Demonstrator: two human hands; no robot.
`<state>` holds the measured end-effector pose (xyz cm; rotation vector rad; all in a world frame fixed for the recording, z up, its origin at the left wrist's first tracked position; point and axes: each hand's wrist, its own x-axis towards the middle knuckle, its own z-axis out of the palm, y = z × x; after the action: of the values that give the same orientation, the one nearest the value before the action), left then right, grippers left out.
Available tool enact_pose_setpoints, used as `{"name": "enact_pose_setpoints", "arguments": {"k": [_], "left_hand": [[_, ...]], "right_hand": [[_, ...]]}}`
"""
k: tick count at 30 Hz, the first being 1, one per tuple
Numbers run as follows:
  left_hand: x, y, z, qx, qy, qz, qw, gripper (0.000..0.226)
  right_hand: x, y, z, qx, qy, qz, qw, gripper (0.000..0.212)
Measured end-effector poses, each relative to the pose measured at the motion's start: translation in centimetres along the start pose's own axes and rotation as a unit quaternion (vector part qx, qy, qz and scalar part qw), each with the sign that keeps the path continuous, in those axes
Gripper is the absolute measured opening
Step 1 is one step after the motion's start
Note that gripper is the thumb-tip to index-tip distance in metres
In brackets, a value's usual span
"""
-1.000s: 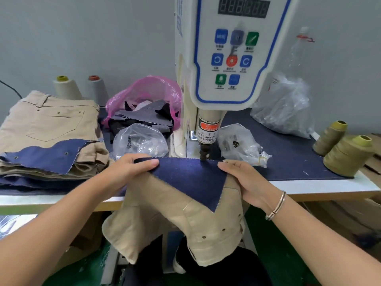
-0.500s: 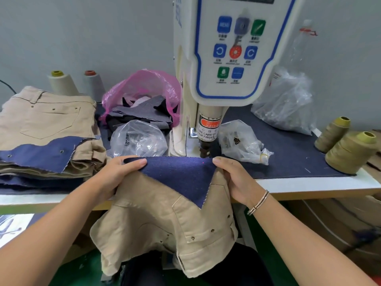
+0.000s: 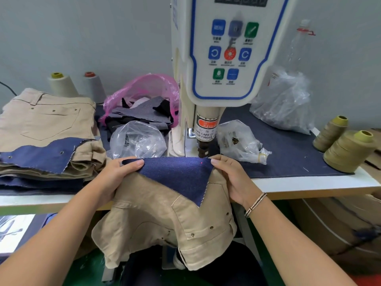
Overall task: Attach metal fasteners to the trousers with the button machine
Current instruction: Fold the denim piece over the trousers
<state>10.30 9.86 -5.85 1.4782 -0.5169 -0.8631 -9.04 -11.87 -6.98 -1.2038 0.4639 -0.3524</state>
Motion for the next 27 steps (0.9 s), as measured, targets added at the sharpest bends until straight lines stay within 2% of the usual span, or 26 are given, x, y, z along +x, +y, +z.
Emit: {"name": "enact_pose_setpoints", "arguments": {"k": [3,11,15,19,21,24,27], "left_hand": [[-0.1,0.0,0.0,0.004,-0.003,0.005,1.000,0.012],[-0.1,0.0,0.2,0.019,-0.002,0.020,1.000,0.018],[-0.4,-0.1,0.6,0.070,-0.039,0.032,0.996,0.034],[-0.4,-0.4,2.2,0.051,-0.077,0.054,0.994,0.019],[0.0,-0.4,3.2,0.069,-0.098,0.080,0.990,0.022],[1.1,-0.5,4.6,0.171,-0.100,0.133,0.971,0.022],[1.7,-1.5,5.6,0.229,-0.059,0.166,0.957,0.021]], "right_hand": [[0.1,0.1,-0.1,-0.014,0.007,0.003,1.000,0.027],[-0.1,0.0,0.0,0.005,0.017,0.002,1.000,0.028],[-1.3,-0.1,-0.4,0.049,0.018,-0.015,0.999,0.017],[-3.4,-0.5,-2.0,0.059,0.046,-0.038,0.996,0.012],[-4.4,-1.2,-3.4,0.005,0.083,-0.034,0.996,0.016],[-5.1,-2.2,-5.6,-0.146,0.132,-0.043,0.979,0.025],[-4.9,-2.9,-6.4,-0.289,0.117,-0.073,0.947,0.019]]}}
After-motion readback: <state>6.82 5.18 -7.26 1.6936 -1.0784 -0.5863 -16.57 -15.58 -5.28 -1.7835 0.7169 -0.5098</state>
